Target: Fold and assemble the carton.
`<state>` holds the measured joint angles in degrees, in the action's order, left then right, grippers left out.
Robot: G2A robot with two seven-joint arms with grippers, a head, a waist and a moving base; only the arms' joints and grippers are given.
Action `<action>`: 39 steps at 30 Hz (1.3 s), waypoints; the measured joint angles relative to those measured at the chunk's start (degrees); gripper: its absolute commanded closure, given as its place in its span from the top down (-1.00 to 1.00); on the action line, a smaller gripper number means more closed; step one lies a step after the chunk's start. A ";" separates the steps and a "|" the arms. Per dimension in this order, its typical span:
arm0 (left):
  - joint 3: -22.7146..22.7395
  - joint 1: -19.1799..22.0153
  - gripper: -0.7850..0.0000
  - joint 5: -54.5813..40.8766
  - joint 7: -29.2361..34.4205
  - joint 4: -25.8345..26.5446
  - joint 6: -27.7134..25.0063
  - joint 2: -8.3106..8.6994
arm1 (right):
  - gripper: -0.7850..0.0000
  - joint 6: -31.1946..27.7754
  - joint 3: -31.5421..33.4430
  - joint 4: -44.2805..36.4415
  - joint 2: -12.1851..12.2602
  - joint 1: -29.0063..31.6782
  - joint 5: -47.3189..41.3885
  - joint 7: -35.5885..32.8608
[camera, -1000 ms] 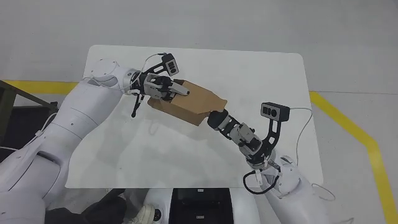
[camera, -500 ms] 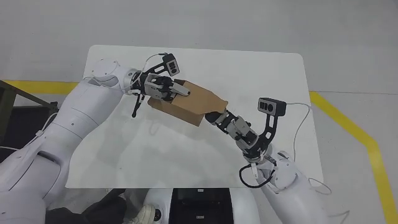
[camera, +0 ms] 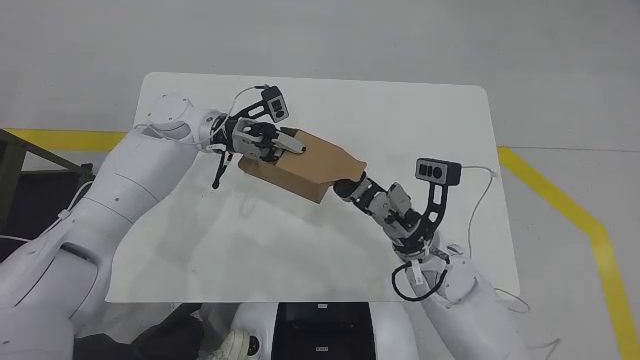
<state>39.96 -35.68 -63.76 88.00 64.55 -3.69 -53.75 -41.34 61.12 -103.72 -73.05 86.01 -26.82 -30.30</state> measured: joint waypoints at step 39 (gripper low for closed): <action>0.10 -0.38 -1.00 0.26 0.00 0.64 -0.02 0.18 | 1.00 8.53 -3.86 12.25 -1.69 -10.28 -27.32 -21.32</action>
<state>40.06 -36.06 -63.50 88.00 65.19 -3.71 -53.57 -32.81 57.26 -91.47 -74.75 75.73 -54.13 -51.61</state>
